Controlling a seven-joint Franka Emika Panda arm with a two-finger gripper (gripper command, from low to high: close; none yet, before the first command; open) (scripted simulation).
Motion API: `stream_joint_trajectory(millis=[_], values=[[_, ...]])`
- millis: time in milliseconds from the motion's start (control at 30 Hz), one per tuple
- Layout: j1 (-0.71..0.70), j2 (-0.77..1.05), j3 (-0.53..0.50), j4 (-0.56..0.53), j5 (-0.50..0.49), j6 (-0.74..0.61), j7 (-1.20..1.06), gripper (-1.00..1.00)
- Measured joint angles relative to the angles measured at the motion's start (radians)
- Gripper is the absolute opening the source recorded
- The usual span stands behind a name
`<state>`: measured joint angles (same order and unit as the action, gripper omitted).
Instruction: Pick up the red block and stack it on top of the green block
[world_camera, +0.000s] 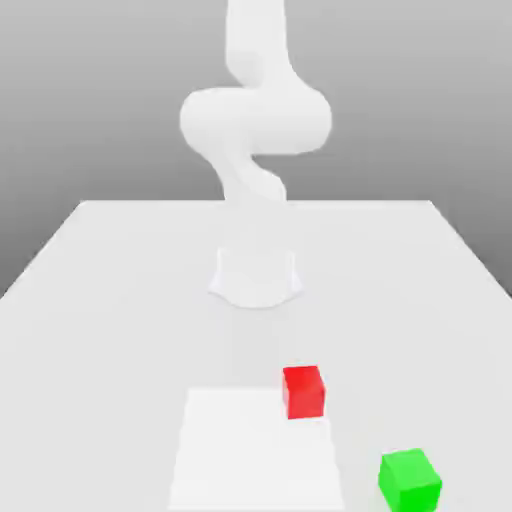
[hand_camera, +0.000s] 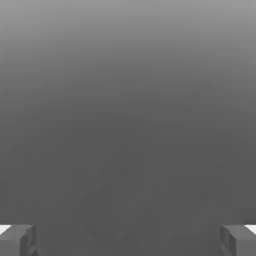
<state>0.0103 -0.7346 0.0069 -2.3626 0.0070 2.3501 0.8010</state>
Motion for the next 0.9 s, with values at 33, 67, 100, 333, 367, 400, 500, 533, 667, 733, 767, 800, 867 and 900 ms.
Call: stream_joint_trajectory(millis=[33,67,100,333,367,400,500,533,667,733,767,800,867,900], values=[[0.005,0.032,0.004,-0.03,0.003,0.024,0.001,0.0],[0.01,0.065,0.008,-0.059,0.006,0.048,0.001,0.0],[0.015,0.096,0.012,-0.088,0.009,0.072,0.002,0.0],[0.048,0.319,0.045,-0.292,0.027,0.238,0.009,0.0],[0.053,0.353,0.051,-0.322,0.029,0.262,0.01,0.0],[0.058,0.387,0.056,-0.353,0.03,0.288,0.012,0.0],[0.073,0.501,0.075,-0.45,0.031,0.37,0.022,0.0],[0.078,0.544,0.082,-0.485,0.03,0.4,0.027,0.0],[0.086,0.752,0.085,-0.525,-0.018,0.561,0.067,0.0],[0.097,0.829,0.066,-0.518,-0.048,0.625,0.089,0.0],[0.108,0.866,0.051,-0.513,-0.063,0.657,0.1,0.0],[0.121,0.902,0.036,-0.508,-0.071,0.687,0.106,0.0],[0.129,0.924,0.027,-0.505,-0.077,0.706,0.11,-1.0],[0.129,0.924,0.027,-0.505,-0.077,0.706,0.111,-1.0]])
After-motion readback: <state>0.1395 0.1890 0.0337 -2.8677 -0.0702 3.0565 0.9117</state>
